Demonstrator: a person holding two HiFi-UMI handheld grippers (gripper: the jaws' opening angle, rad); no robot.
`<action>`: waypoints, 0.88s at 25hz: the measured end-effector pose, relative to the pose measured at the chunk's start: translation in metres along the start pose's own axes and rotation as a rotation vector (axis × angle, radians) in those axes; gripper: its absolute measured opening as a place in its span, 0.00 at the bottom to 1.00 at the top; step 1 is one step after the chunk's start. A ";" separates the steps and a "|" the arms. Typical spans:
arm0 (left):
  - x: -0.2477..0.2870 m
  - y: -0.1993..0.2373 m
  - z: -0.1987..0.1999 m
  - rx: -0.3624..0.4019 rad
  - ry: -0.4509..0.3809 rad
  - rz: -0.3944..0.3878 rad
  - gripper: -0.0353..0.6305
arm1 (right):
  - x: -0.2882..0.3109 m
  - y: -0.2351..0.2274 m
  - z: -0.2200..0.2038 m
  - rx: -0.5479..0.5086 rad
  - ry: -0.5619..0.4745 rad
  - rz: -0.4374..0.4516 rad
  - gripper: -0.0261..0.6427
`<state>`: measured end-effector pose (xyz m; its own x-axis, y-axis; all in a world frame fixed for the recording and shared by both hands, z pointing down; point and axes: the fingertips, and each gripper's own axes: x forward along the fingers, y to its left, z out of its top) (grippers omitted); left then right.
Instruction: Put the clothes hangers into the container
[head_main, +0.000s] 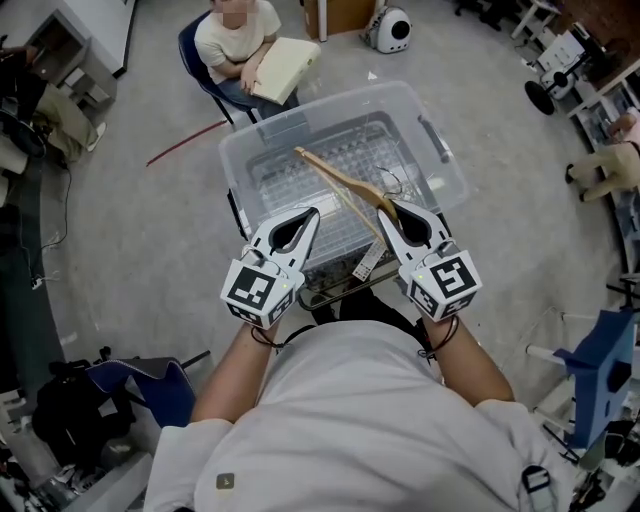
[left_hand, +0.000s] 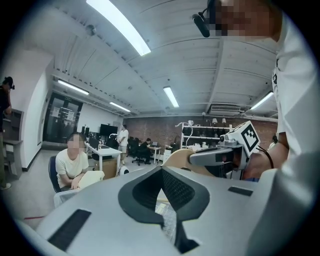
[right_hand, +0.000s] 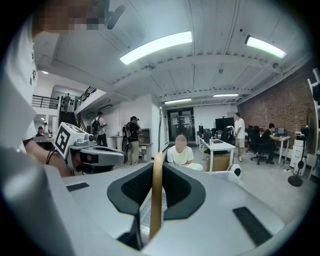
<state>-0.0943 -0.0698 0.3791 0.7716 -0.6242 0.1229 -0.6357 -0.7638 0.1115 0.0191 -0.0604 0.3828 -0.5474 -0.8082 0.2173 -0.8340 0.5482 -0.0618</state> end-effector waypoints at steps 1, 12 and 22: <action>0.003 0.000 0.000 -0.001 0.004 0.006 0.08 | 0.003 -0.004 0.000 -0.002 0.002 0.009 0.14; 0.040 0.031 -0.009 -0.028 0.034 0.103 0.08 | 0.057 -0.034 -0.010 -0.040 0.060 0.155 0.14; 0.080 0.059 -0.027 -0.079 0.065 0.174 0.08 | 0.105 -0.059 -0.032 -0.050 0.128 0.286 0.14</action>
<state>-0.0706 -0.1604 0.4220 0.6481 -0.7319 0.2107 -0.7614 -0.6282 0.1598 0.0130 -0.1705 0.4404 -0.7436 -0.5878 0.3186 -0.6412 0.7620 -0.0906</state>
